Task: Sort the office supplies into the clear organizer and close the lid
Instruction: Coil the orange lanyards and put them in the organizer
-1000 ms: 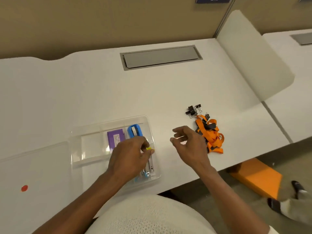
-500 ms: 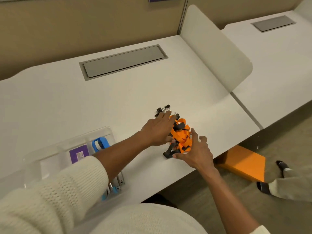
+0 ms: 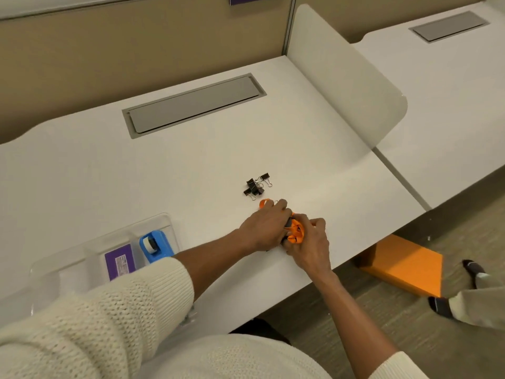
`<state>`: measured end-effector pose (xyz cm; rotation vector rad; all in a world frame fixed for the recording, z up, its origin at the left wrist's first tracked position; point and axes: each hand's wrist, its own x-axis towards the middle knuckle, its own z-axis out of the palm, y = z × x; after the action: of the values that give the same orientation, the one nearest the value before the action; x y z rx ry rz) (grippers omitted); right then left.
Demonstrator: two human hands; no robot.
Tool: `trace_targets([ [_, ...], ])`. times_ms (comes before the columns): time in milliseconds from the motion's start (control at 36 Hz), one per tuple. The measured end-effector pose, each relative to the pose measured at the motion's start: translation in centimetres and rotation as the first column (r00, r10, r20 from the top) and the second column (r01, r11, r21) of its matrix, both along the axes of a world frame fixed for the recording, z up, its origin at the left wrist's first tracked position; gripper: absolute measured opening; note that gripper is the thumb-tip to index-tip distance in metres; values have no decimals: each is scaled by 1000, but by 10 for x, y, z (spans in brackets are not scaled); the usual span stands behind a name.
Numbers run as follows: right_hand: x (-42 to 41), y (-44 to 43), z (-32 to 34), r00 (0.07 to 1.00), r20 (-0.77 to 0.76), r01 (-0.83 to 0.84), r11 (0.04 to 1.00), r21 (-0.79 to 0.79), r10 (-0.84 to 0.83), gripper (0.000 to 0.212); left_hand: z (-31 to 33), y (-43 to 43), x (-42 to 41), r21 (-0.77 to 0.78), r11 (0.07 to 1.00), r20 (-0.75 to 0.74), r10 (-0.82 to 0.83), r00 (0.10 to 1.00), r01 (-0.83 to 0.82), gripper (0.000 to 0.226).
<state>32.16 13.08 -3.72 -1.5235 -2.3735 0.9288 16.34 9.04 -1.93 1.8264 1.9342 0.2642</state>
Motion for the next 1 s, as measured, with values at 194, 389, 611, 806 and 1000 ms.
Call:
trace_targets([
  [194, -1, -10, -10, 982, -187, 25, 996, 83, -9, 55, 1, -25, 6, 111, 985, 127, 119, 985, -133, 15],
  [389, -6, -34, 16, 933, -355, -2, 986, 165, 62, 51, 29, -61, -1, 262, 939, 200, 173, 964, -223, 10],
  [611, -38, -67, 70, 862, -462, -107, 967, 233, 207, 52, 86, -116, -24, 417, 852, 195, 256, 947, -316, 14],
  [806, -86, -108, 114, 752, -527, -292, 916, 275, 397, 58, 129, -190, -49, 491, 748, 201, 401, 894, -447, 19],
  [1000, -152, -169, 135, 637, -563, -502, 838, 215, 526, 48, 160, -277, -84, 593, 655, 51, 549, 834, -468, 14],
])
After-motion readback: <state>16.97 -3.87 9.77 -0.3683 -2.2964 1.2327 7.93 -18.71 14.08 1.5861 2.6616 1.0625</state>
